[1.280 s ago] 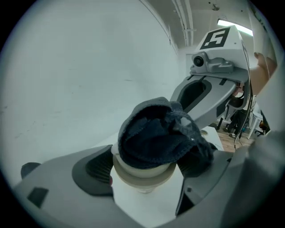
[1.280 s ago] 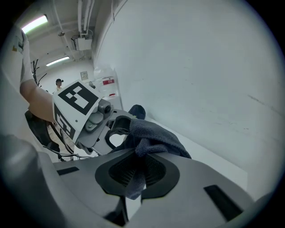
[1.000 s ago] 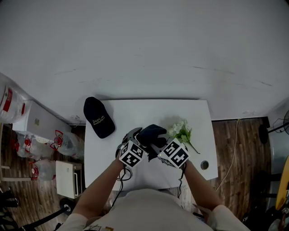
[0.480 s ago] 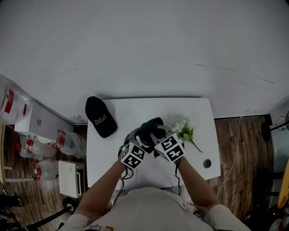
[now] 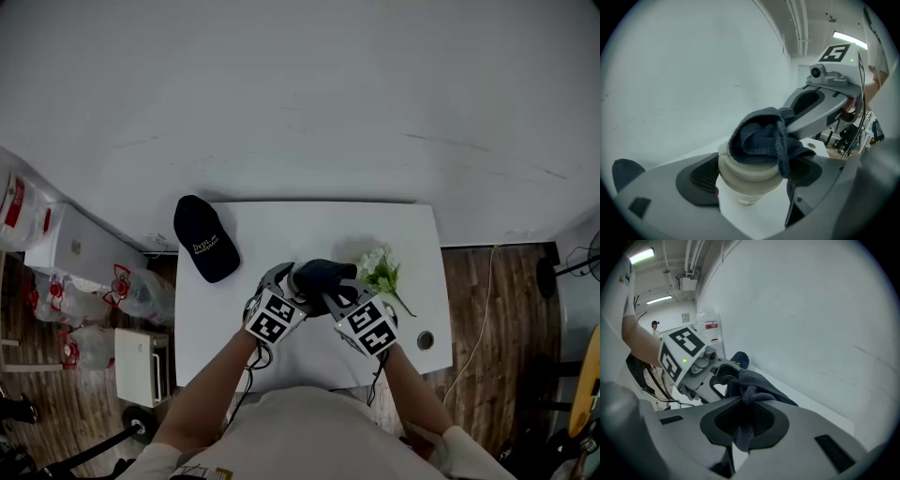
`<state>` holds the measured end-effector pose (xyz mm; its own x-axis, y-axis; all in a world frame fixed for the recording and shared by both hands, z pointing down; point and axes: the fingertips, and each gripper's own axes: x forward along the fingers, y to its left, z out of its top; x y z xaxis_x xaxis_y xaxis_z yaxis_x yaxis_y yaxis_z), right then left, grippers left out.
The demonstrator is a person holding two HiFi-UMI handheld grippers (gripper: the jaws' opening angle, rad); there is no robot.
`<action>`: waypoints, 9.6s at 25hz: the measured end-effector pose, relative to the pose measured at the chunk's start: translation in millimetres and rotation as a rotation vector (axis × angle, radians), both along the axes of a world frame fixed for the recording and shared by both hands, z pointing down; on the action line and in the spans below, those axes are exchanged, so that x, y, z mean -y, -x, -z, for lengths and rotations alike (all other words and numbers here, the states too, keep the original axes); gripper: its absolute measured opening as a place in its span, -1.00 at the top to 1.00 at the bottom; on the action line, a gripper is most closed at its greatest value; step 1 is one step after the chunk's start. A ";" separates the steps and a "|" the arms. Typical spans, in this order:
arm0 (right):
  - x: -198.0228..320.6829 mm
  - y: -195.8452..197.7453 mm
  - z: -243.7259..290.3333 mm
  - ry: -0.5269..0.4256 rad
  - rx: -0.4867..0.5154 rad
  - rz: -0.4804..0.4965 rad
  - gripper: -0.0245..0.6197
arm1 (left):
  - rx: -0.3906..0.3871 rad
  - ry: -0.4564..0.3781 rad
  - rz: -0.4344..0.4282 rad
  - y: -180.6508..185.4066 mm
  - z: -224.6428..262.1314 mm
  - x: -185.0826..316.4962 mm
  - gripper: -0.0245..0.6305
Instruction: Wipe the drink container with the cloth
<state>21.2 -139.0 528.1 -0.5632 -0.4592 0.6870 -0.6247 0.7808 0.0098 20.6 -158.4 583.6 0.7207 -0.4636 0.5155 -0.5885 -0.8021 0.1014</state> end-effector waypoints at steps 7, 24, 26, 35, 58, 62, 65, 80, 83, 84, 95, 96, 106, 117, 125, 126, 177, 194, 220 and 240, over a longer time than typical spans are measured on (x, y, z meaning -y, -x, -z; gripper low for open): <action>-14.0 7.9 -2.5 0.055 0.029 0.042 0.79 | -0.002 -0.002 -0.009 -0.4 -0.2 -0.3 -0.41; 26.1 38.5 2.7 -0.043 0.084 0.059 0.79 | 0.042 -0.014 -0.007 6.6 -2.5 -4.1 -0.41; 42.6 22.2 5.6 -0.104 0.057 0.000 0.79 | 0.047 -0.020 -0.006 2.2 -1.8 -5.3 -0.41; 54.1 -23.3 -31.6 -0.020 0.045 -0.123 0.79 | 0.051 -0.029 -0.004 2.3 -2.7 -6.3 -0.41; 21.2 -20.3 -59.4 0.133 0.183 -0.137 0.79 | 0.053 -0.009 0.006 4.2 7.3 1.4 -0.41; 26.6 -21.6 -83.7 0.166 0.194 -0.166 0.79 | 0.059 0.009 0.002 6.7 6.2 2.8 -0.41; 31.5 -23.0 -109.4 0.218 0.188 -0.184 0.79 | 0.066 0.009 -0.006 5.5 5.7 3.1 -0.41; 5.9 -6.8 -175.9 0.268 -0.064 -0.007 0.79 | 0.083 0.032 0.008 6.1 3.8 2.6 -0.41; -5.7 0.4 -161.4 0.281 -0.045 -0.013 0.79 | 0.080 0.031 0.004 3.9 4.0 3.7 -0.41; -10.8 3.9 -153.7 0.285 -0.035 -0.013 0.79 | 0.076 0.032 0.002 3.3 3.7 3.0 -0.41; -2.1 -6.4 -72.4 0.162 -0.061 0.082 0.79 | 0.042 0.024 0.006 4.6 4.7 3.8 -0.41; 4.7 -9.0 -73.5 0.145 -0.085 0.082 0.79 | 0.039 0.023 0.009 5.1 4.9 3.6 -0.41; 16.0 -8.6 -148.2 0.199 -0.209 0.098 0.79 | 0.025 0.025 0.017 4.7 4.2 4.4 -0.41; -15.2 8.4 -170.2 0.313 -0.103 0.172 0.79 | 0.010 0.064 0.012 5.5 1.0 2.2 -0.41; -17.9 8.0 -92.3 0.283 0.039 0.149 0.79 | -0.001 0.071 0.008 4.8 0.8 2.4 -0.41; -17.0 6.1 -85.3 0.265 0.023 0.152 0.79 | -0.002 0.073 0.008 5.3 0.8 2.2 -0.41; 52.9 -12.8 -132.9 0.071 0.060 0.044 0.79 | -0.030 0.134 0.046 8.2 -9.2 0.1 -0.41; 14.1 -13.4 -122.0 0.112 0.164 0.023 0.79 | -0.055 0.136 0.113 11.8 -10.0 2.5 -0.41; -7.3 -63.9 141.5 -0.237 0.351 -0.254 0.79 | -0.094 -0.167 0.161 73.7 126.4 -33.6 -0.04; -57.8 -36.2 316.9 -0.657 0.408 -0.210 0.79 | -0.189 -0.579 0.250 129.9 315.1 -48.2 0.74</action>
<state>57.4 -81.2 211.2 -0.5682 -0.8229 -0.0029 -0.8118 0.5600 0.1657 -109.3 -110.2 268.4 0.6089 -0.7932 0.0069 -0.7787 -0.5993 -0.1857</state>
